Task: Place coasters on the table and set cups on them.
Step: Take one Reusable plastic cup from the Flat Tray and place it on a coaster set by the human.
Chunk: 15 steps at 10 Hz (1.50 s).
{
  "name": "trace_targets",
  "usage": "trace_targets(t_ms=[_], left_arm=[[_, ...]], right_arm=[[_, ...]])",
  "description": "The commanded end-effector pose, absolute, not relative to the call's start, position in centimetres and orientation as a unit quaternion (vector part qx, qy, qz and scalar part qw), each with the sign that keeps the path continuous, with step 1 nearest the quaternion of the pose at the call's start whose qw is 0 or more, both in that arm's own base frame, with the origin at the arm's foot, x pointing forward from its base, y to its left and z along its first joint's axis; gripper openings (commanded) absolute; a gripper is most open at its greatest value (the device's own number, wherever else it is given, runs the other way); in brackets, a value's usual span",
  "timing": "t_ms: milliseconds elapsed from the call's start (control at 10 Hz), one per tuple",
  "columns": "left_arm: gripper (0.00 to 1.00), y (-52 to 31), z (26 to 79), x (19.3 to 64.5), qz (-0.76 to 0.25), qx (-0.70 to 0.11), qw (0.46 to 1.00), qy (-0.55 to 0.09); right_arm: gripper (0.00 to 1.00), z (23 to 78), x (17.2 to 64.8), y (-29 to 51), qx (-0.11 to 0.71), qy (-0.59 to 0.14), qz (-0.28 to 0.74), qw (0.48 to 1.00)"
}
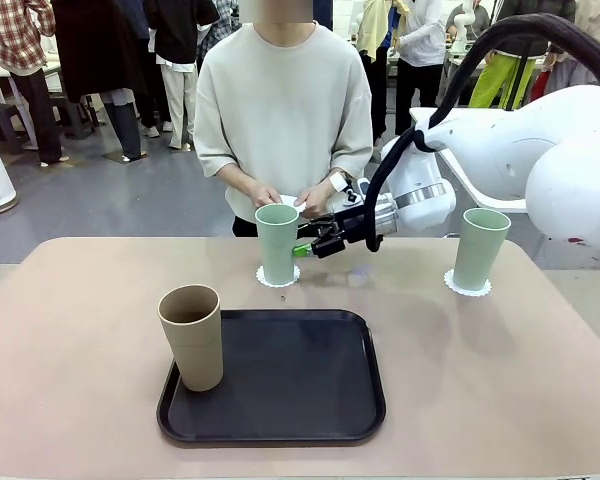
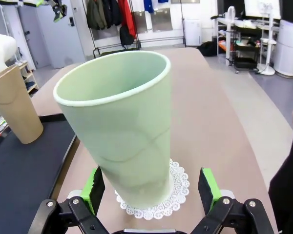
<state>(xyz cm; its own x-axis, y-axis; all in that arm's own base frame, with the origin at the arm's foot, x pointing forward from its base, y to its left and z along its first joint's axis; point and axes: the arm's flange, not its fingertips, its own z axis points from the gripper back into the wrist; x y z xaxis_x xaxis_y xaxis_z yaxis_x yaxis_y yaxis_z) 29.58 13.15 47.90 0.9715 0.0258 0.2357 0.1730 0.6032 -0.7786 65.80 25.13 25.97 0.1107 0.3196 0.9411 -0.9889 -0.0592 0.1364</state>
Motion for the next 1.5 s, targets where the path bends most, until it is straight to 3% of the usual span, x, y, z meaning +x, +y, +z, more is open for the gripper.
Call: trace_targets(t_ms=[0, 500, 800, 1000, 1200, 1400], left_arm=[[1.0, 13.2, 47.9, 29.6, -0.043, -0.447, 0.886, -0.117], [1.0, 13.2, 47.9, 29.6, -0.043, -0.447, 0.886, -0.117], [1.0, 13.2, 47.9, 29.6, -0.043, -0.447, 0.886, -0.117], [1.0, 13.2, 47.9, 29.6, -0.043, -0.447, 0.886, -0.117], [1.0, 13.2, 47.9, 29.6, -0.043, -0.447, 0.886, -0.117], [1.0, 13.2, 47.9, 29.6, -0.043, -0.447, 0.886, -0.117]], right_arm=[[1.0, 27.7, 64.0, 23.8, 0.437, -0.348, 0.568, 0.604], [1.0, 36.4, 58.4, 20.9, 0.292, -0.28, 0.614, 0.678], [1.0, 44.4, 53.0, 21.2, 0.168, -0.203, 0.662, 0.702], [1.0, 48.6, 49.6, 21.6, 0.098, -0.139, 0.638, 0.751], [1.0, 51.7, 46.9, 22.0, 0.051, -0.11, 0.617, 0.777], [1.0, 52.7, 45.9, 22.4, 0.057, -0.08, 0.604, 0.791]])
